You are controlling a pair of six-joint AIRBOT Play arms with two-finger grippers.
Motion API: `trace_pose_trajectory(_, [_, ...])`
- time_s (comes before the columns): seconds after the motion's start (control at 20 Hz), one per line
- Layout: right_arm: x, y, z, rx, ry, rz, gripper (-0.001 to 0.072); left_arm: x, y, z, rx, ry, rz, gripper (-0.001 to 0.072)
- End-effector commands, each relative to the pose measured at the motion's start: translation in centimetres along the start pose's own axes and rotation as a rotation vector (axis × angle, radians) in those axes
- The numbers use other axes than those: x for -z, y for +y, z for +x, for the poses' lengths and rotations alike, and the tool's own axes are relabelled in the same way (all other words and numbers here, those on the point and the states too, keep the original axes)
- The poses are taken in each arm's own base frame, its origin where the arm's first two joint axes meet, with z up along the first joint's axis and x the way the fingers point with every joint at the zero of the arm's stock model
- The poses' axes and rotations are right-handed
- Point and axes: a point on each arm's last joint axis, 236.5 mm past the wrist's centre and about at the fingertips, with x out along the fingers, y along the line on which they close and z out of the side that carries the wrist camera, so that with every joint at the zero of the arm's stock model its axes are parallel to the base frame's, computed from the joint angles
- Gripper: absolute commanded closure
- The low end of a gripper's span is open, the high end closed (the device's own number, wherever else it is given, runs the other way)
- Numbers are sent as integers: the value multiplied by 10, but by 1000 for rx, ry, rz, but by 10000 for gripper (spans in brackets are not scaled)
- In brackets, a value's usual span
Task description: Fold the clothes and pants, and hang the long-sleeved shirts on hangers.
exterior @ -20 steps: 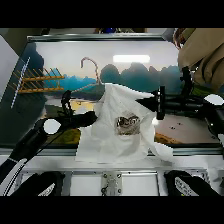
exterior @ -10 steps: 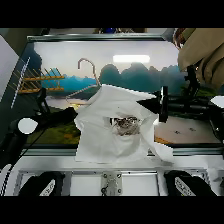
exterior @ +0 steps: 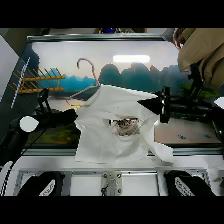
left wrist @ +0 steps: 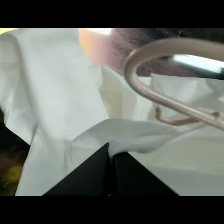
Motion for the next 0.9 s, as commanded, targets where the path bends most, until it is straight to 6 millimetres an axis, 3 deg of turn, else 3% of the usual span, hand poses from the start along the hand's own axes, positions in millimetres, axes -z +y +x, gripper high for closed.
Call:
trace_pose_trajectory(0.0, [-14,3,-1,-5,-52,16,705,-6,-15,6,8,17,41,684])
trace_pose_trajectory(0.15, [-23,5,-2,-11,-89,22,706,-24,-14,5,-4,20,37,683])
trace_pose_trajectory(0.4, [-22,6,-2,-11,-83,32,706,-50,1,-1,-29,-4,8,684])
trace_pose_trajectory(0.6, [-3,3,-1,5,-3,27,705,-69,-2,-12,-26,-52,43,684])
trace_pose_trajectory(0.85, [12,0,-2,18,63,35,706,-98,1,-41,-47,-110,74,684])
